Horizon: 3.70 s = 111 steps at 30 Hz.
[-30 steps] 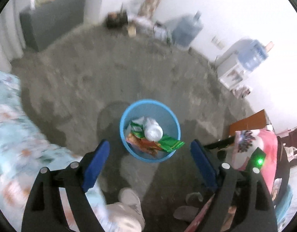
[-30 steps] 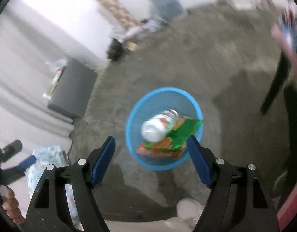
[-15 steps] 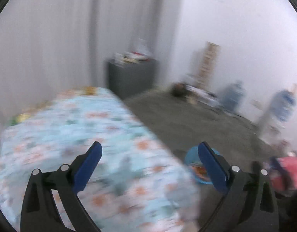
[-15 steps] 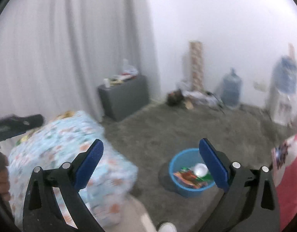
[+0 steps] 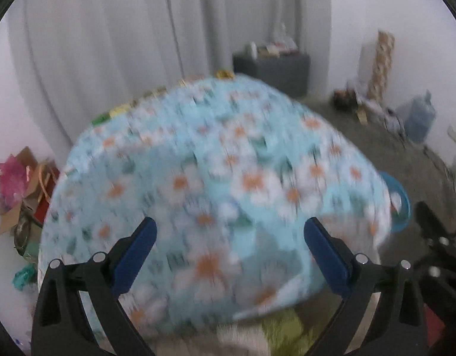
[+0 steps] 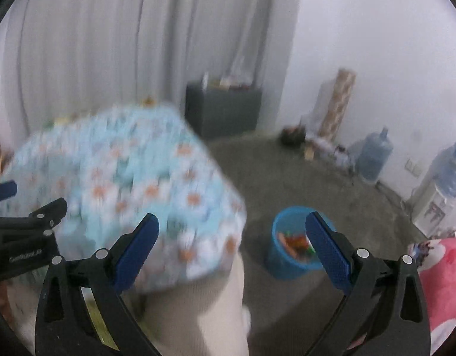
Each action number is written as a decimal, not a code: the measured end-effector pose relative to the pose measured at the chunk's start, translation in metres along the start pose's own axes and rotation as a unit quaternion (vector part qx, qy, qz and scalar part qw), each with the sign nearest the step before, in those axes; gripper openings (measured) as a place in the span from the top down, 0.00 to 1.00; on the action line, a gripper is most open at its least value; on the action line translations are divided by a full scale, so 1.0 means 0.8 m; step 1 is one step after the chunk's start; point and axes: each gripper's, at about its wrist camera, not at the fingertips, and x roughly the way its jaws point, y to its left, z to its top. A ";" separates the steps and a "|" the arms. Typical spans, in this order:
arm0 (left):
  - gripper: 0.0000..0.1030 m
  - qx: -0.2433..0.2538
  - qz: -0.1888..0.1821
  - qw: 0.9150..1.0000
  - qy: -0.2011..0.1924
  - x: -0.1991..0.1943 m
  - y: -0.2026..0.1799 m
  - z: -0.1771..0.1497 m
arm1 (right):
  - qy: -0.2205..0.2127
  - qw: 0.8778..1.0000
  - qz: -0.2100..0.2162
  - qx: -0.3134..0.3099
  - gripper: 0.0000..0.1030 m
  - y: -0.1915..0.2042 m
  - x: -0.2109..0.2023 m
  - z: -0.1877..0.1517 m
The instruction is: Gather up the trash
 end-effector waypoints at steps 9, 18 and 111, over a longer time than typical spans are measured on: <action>0.05 -0.002 0.012 1.000 0.024 0.014 0.012 -0.010 | 0.080 0.996 0.001 -0.037 0.08 0.005 0.013 -0.022; 0.05 -0.008 0.023 0.999 0.031 0.018 0.015 -0.001 | 0.079 0.997 -0.016 -0.021 0.08 -0.020 0.013 -0.017; 0.05 -0.001 0.026 0.999 0.037 0.018 0.016 -0.004 | 0.063 0.998 -0.029 -0.004 0.08 -0.029 0.009 -0.011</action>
